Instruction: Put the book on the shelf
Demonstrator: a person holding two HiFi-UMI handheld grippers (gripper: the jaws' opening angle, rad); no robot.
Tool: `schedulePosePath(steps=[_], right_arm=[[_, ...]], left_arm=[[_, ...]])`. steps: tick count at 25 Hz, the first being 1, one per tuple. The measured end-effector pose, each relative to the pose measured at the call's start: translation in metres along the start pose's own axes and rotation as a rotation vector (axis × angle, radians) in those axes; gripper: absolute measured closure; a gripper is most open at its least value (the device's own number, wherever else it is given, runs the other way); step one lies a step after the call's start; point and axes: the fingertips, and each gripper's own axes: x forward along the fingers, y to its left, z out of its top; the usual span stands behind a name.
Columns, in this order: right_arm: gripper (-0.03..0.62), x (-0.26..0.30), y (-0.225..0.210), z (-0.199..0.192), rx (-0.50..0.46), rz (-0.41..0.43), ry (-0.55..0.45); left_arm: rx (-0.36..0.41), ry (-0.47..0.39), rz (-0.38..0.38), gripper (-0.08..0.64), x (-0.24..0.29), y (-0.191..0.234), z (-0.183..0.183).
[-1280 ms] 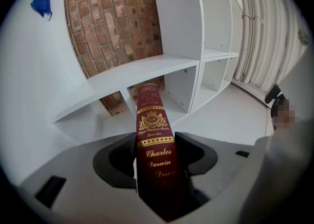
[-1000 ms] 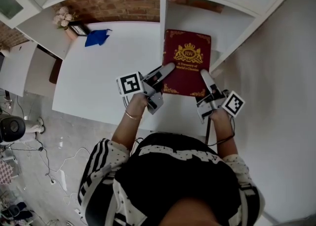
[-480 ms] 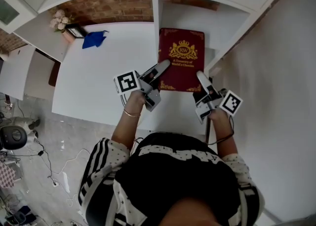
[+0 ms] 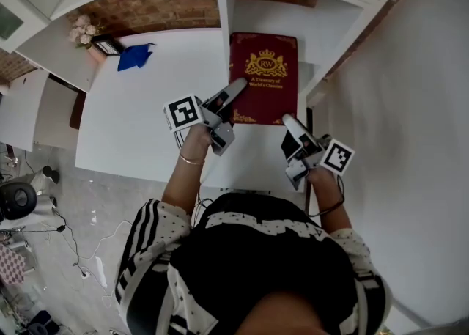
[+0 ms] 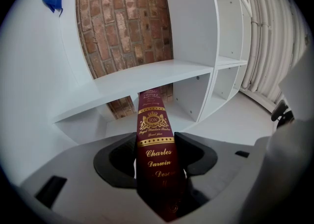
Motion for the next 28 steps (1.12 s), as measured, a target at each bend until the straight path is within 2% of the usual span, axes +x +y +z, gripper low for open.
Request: schedulePosePath(steps=[7, 13, 20, 28], right_arm=[[0.337, -0.004, -0.003, 0.005, 0.079, -0.014, -0.064], [0.339, 0.004, -0.003, 0.013, 0.099, -0.020, -0.081], [0.338, 0.008, -0.003, 0.019, 0.116, -0.030, -0.102], [0.337, 0.014, -0.001, 0.026, 0.143, -0.034, -0.122]], left_arm=[[0.007, -0.002, -0.015, 0.298, 0.002, -0.001, 0.000], [0.094, -0.036, -0.002, 0.275, 0.001, -0.004, 0.012], [0.102, -0.019, 0.007, 0.275, -0.019, -0.011, 0.003], [0.111, -0.043, 0.017, 0.275, -0.033, -0.022, -0.004]])
